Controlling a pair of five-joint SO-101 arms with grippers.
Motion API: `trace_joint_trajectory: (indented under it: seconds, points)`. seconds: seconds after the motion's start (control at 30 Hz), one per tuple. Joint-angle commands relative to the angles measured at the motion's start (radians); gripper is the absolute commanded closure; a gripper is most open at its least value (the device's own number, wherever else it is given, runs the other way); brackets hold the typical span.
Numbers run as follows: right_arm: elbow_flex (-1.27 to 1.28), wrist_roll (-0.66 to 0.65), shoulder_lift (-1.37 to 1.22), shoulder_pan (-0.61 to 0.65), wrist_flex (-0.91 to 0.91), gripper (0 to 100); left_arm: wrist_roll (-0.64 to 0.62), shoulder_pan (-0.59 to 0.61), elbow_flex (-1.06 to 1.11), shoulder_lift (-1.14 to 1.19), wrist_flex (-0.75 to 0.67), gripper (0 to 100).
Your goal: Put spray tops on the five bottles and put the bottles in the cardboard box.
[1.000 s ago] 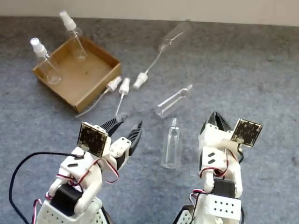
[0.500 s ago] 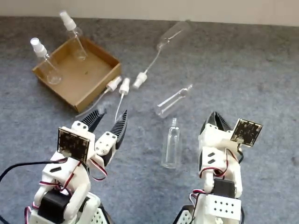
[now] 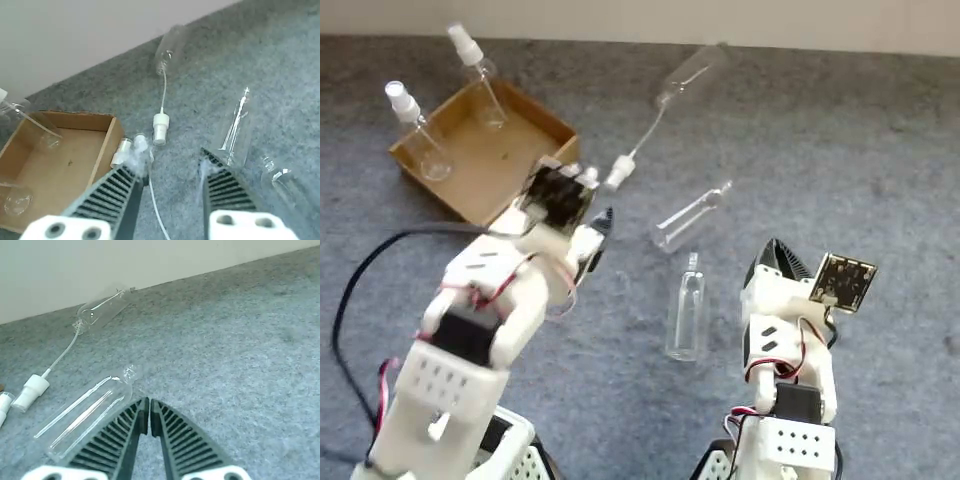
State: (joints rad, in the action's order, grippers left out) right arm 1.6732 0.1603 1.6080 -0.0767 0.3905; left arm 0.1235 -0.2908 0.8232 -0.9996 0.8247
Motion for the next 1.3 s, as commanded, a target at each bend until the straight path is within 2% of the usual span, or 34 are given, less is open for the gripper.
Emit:
trace_joint_trajectory:
  seconds: [0.0,0.2,0.4,0.6,0.8,1.03,1.27]
  points:
    - [0.051,0.009,0.013,0.015,-0.022,99.5,0.103,0.01,-0.173,0.199,-0.003,88]
    - [0.051,0.008,0.013,0.016,-0.022,99.5,0.193,0.007,-0.384,0.475,-0.055,88]
    - [0.051,0.008,0.013,0.071,-0.022,99.5,0.192,0.007,-0.549,0.776,-0.195,88]
    - [0.051,0.008,0.013,0.073,-0.022,99.5,0.195,0.005,-0.714,1.026,-0.325,88]
    - [0.051,0.008,0.013,0.07,-0.022,99.5,0.187,-0.03,-0.9,1.25,-0.39,88]
    - [0.051,0.008,0.013,0.068,-0.022,99.5,0.1,-0.074,-1.122,1.511,-0.497,89]
    - [0.051,0.008,0.013,0.068,-0.022,99.5,0.101,-0.064,-1.374,1.784,-0.514,89]
